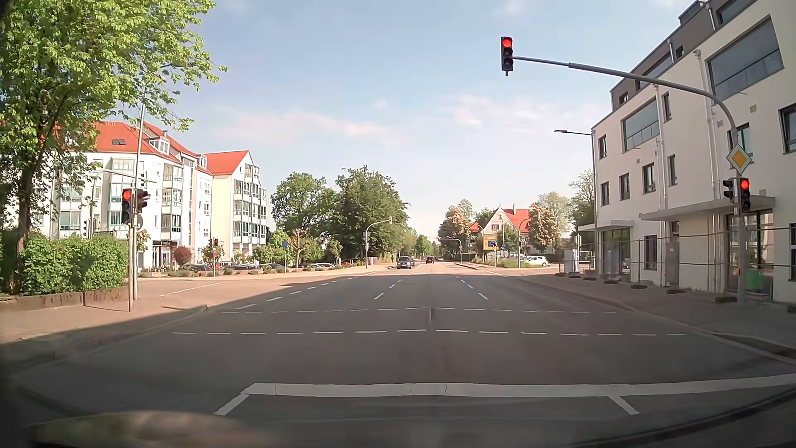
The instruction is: Follow the waypoints while adhering to traffic rules and regulations
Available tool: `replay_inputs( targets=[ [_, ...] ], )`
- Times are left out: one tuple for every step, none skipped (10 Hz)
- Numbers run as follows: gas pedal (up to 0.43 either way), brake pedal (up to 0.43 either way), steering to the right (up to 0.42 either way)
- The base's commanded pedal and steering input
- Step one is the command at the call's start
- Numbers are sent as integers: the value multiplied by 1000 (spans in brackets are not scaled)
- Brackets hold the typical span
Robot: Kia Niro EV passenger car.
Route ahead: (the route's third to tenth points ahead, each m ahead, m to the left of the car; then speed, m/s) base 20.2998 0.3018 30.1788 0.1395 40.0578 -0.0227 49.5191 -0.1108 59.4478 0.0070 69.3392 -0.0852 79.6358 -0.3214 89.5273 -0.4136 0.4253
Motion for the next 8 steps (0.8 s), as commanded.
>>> replay_inputs(
  targets=[
    [0,268,-21],
    [0,268,-21],
    [0,268,-21],
    [0,268,-21],
    [0,262,-20],
    [0,262,-15],
    [0,262,-15],
    [0,262,-15]
  ],
)
